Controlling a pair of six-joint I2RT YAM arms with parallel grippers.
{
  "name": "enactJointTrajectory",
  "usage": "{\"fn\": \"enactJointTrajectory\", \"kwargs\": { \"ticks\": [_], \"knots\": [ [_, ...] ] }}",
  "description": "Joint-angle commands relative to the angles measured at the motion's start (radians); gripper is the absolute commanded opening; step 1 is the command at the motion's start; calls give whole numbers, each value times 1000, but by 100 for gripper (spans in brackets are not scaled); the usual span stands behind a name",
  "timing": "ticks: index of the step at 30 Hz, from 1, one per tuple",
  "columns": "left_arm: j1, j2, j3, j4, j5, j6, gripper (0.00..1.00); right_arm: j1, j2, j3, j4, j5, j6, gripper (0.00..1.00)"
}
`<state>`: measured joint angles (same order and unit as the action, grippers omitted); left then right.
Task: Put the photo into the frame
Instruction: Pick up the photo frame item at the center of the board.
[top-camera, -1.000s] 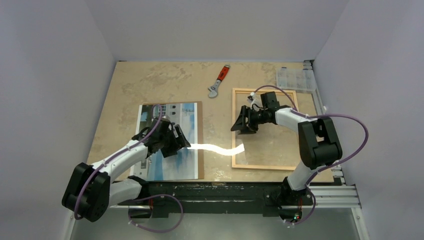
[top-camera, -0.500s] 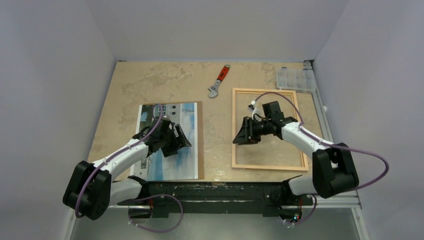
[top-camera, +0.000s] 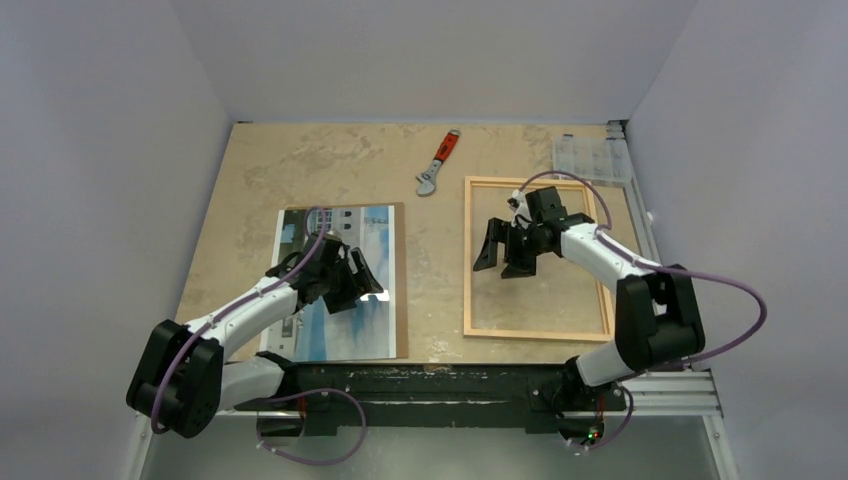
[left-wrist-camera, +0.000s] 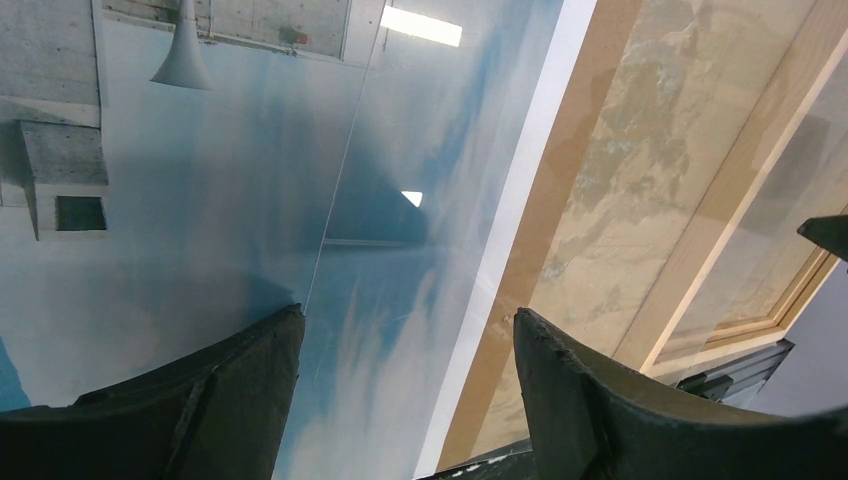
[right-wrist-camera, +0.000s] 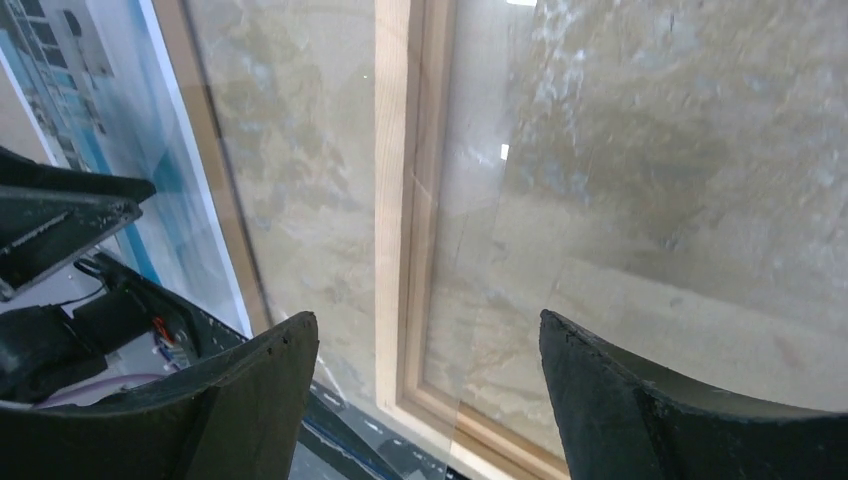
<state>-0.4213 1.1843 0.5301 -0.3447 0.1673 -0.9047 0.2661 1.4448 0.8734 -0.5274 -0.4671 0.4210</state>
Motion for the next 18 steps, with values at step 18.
{"fn": "enactJointTrajectory", "kwargs": {
  "ticks": [18],
  "knots": [
    [-3, 67, -19, -69, -11, 37, 75, -64, 157, -45, 378, -510, 114, 39]
  ]
}}
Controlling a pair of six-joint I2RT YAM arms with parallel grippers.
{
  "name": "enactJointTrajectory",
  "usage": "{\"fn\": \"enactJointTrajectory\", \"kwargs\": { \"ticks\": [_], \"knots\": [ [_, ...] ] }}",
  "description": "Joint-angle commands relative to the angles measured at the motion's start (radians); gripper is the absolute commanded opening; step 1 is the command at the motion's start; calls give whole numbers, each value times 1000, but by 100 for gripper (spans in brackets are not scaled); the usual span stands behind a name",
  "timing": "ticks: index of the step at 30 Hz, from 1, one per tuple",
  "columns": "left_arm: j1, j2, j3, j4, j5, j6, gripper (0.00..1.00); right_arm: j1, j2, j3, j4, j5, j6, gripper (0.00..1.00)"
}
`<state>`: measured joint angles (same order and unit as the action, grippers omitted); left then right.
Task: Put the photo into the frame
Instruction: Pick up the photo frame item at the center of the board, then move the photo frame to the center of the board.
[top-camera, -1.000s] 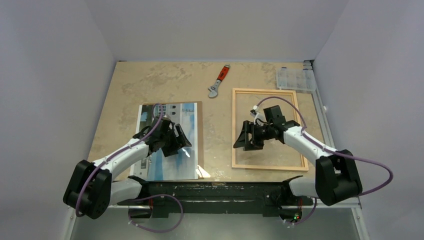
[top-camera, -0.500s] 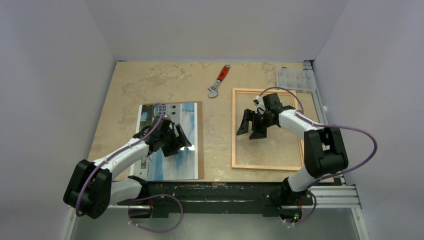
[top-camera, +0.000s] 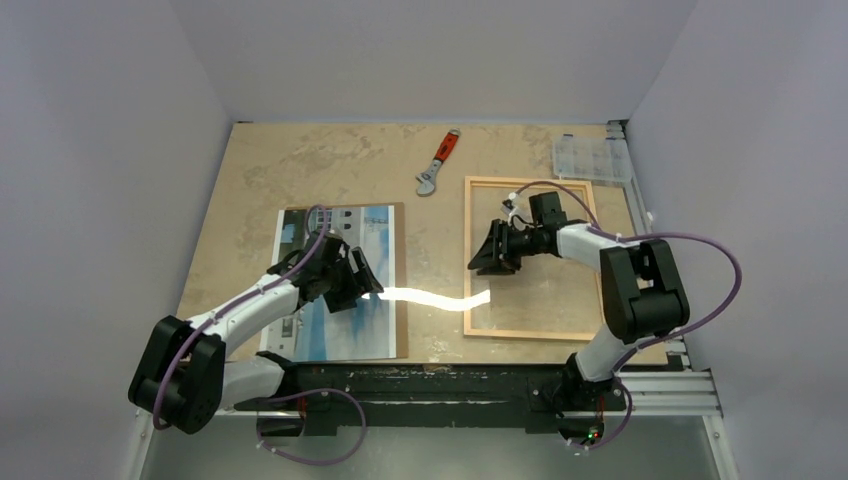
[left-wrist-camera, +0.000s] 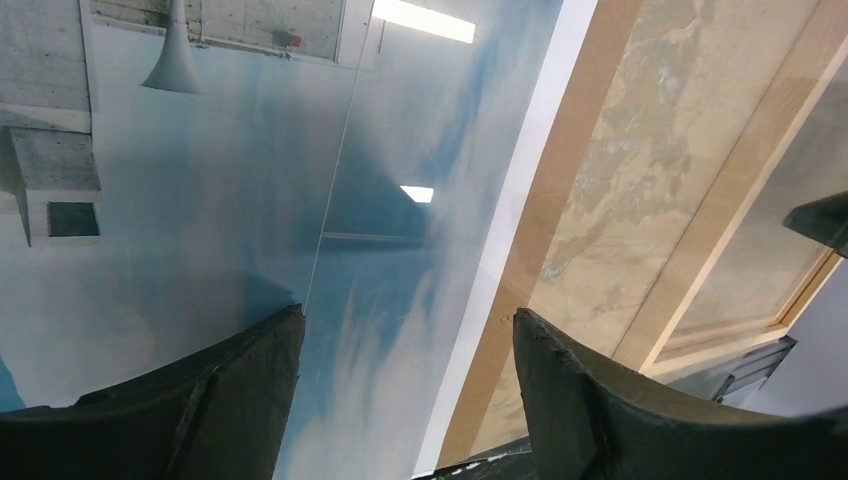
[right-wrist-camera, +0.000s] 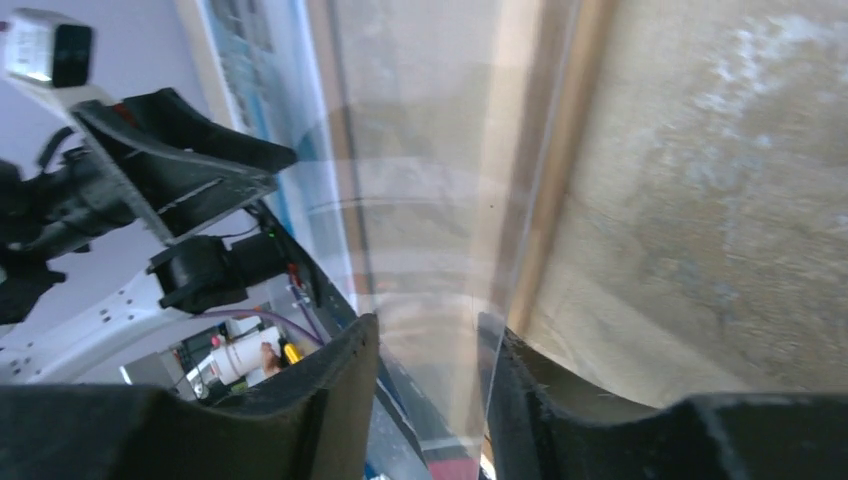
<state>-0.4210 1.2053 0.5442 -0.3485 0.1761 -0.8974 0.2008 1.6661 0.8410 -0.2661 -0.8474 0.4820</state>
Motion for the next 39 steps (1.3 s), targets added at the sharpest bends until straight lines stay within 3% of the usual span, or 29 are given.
{"fn": "enactJointTrajectory", "kwargs": {
  "ticks": [1, 14, 17, 21, 25, 39],
  "knots": [
    [-4, 46, -33, -65, -20, 30, 75, 2, -73, -18, 136, -138, 68, 37],
    [-9, 53, -26, -66, -21, 29, 74, 15, -7, -20, 127, -104, 56, 33],
    [-13, 55, -23, -68, -21, 28, 74, 22, -12, -14, 118, -105, 56, 24],
    [-21, 47, -17, -73, -31, 28, 74, 31, -24, -4, 106, -103, 59, 0],
    [-33, 0, -5, -82, -39, 31, 75, 32, -78, 18, 39, -72, 38, 0],
    [-77, -387, 37, -79, -37, 4, 84, 32, -476, 247, -269, 117, 35, 0]
  ]
}}
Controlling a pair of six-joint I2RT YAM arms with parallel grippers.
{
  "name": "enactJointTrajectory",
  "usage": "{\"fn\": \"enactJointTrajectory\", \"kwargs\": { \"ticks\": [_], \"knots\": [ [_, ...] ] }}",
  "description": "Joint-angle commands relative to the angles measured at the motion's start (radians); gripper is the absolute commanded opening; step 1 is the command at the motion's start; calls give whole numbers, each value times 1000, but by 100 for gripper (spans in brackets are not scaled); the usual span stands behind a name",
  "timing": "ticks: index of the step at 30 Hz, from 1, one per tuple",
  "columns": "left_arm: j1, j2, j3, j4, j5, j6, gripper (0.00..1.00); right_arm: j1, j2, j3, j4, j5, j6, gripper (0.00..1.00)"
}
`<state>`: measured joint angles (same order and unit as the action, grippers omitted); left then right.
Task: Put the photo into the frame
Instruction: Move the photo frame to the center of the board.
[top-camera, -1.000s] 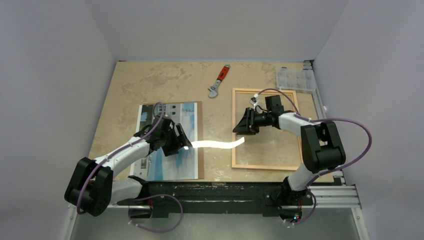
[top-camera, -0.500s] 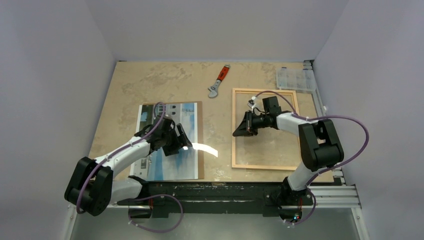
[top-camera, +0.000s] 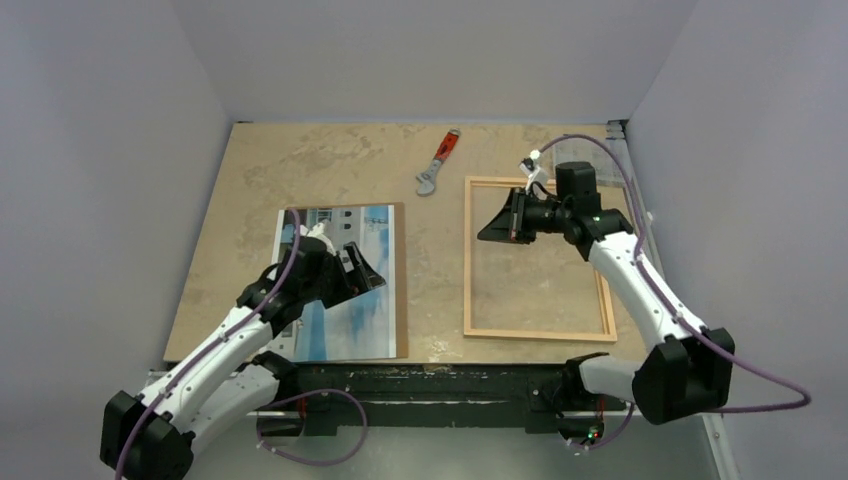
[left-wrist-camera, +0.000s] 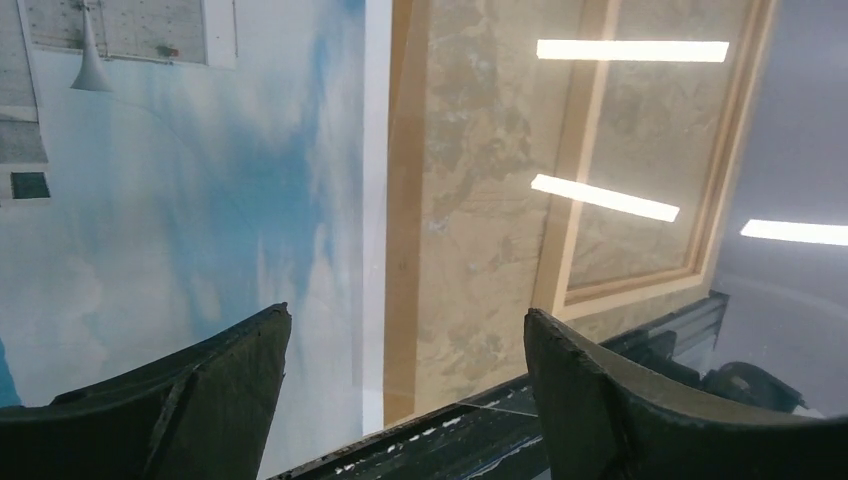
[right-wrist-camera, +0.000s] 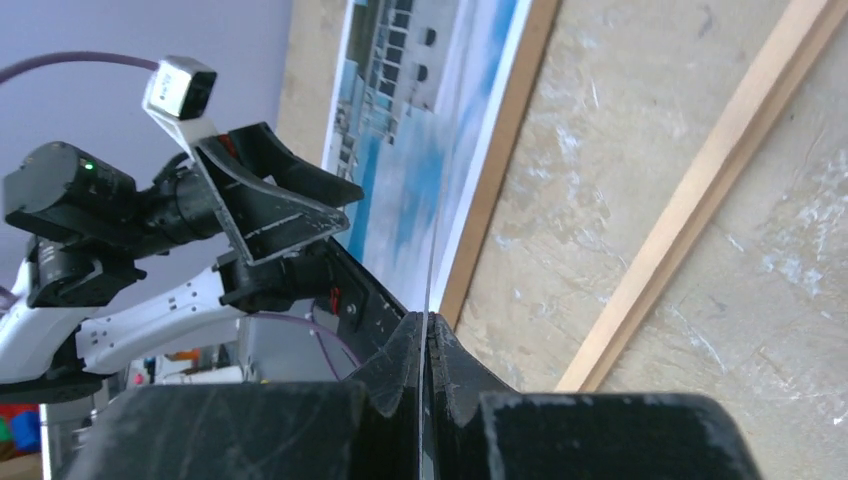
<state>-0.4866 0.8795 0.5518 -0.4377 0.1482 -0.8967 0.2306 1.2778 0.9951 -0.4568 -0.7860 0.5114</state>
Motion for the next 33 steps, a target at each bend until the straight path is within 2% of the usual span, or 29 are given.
{"fn": "enactJointTrajectory", "kwargs": {
  "ticks": [1, 7, 13, 18, 20, 27, 33],
  "knots": [
    [-15, -72, 35, 14, -10, 1, 84, 2, -111, 114, -89, 70, 11, 0],
    [-44, -42, 43, 63, -12, -25, 83, 3, -208, 244, -169, 173, 42, 0],
    [-160, 174, 131, 93, -71, -48, 82, 2, -256, 397, -290, 325, 5, 0],
    [-309, 454, 347, 47, -144, -62, 81, 3, -297, 486, -368, 462, -35, 0],
    [-366, 569, 482, 8, -187, -65, 80, 3, -313, 526, -404, 535, -57, 0],
    [-516, 955, 875, -215, -302, -84, 78, 3, -332, 646, -514, 736, -132, 0],
    [-545, 1075, 932, -253, -343, -123, 71, 2, -381, 605, -547, 887, -160, 0]
  ]
}}
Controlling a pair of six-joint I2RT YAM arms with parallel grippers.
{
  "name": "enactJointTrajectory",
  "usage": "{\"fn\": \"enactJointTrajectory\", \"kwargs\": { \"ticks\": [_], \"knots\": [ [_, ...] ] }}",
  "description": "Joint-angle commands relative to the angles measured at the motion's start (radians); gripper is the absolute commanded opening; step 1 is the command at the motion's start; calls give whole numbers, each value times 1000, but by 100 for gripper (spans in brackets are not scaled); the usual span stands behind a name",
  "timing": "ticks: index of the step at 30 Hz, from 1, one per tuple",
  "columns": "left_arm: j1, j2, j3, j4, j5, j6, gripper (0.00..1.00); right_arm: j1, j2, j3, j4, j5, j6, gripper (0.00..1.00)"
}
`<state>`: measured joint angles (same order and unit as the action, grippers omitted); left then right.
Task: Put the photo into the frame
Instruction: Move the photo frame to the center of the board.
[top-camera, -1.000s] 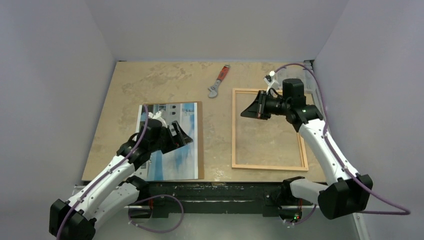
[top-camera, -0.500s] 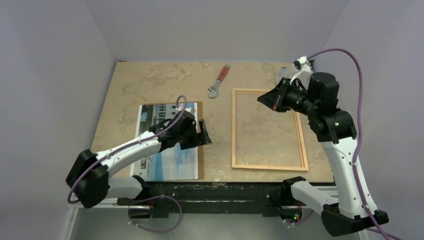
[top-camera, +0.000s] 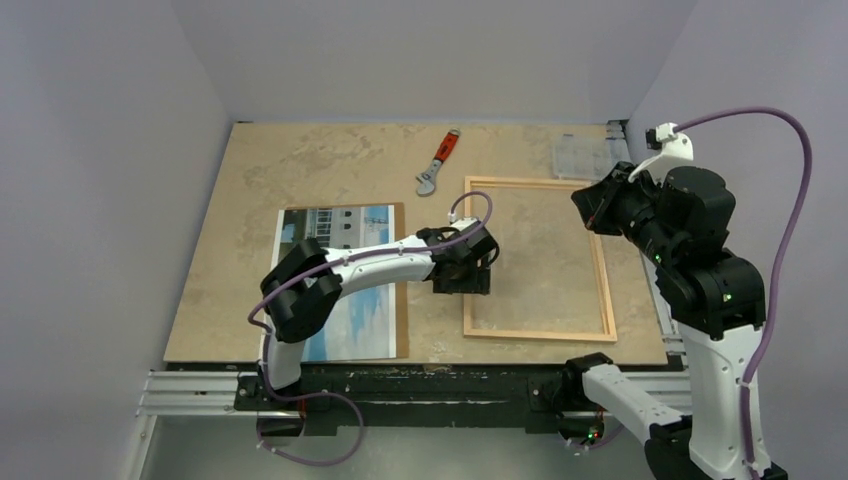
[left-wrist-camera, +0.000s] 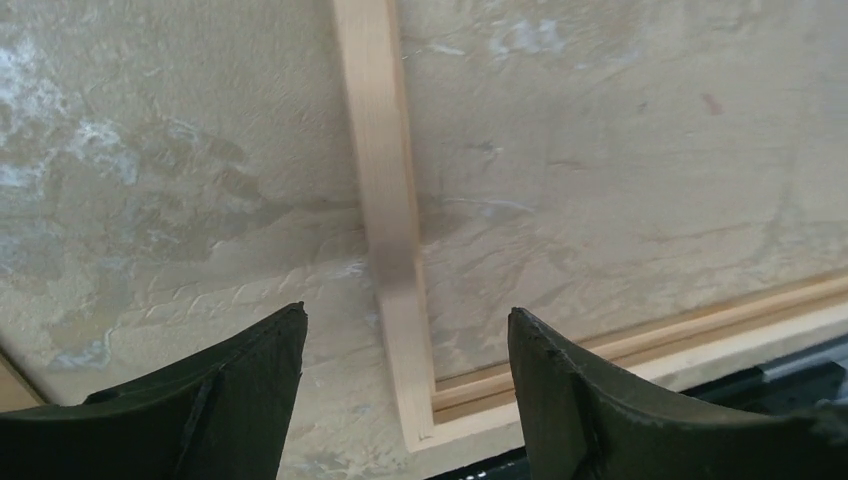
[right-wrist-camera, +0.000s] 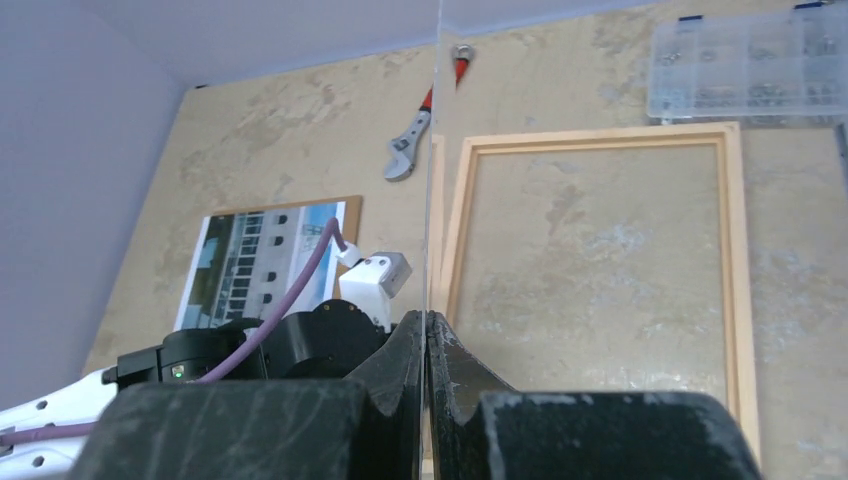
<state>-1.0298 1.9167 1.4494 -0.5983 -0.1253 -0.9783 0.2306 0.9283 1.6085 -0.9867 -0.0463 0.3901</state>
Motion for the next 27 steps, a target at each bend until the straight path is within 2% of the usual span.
{"fn": "enactJointTrajectory", "kwargs": {
  "ticks": [1, 4, 7, 15, 17, 22, 27],
  "knots": [
    [-4, 48, 32, -89, -70, -43, 70, 3, -45, -24, -13, 164, -39, 0],
    [-9, 79, 31, -80, -68, -47, 67, 3, -64, -62, -6, 182, -38, 0],
    [-15, 101, 35, -68, -68, -52, 59, 2, -64, -75, -2, 180, -41, 0],
    [-14, 95, 8, -106, -89, -86, 10, 2, -58, -104, 17, 145, -38, 0],
    [-13, 66, -37, -103, -92, -122, 2, 2, -60, -120, 26, 133, -36, 0],
    [-26, -37, -202, -50, -69, -209, 0, 2, -55, -155, 46, 100, -29, 0],
    [-63, -138, -305, -86, -102, -282, 0, 3, -54, -179, 69, 80, -24, 0]
  ]
}}
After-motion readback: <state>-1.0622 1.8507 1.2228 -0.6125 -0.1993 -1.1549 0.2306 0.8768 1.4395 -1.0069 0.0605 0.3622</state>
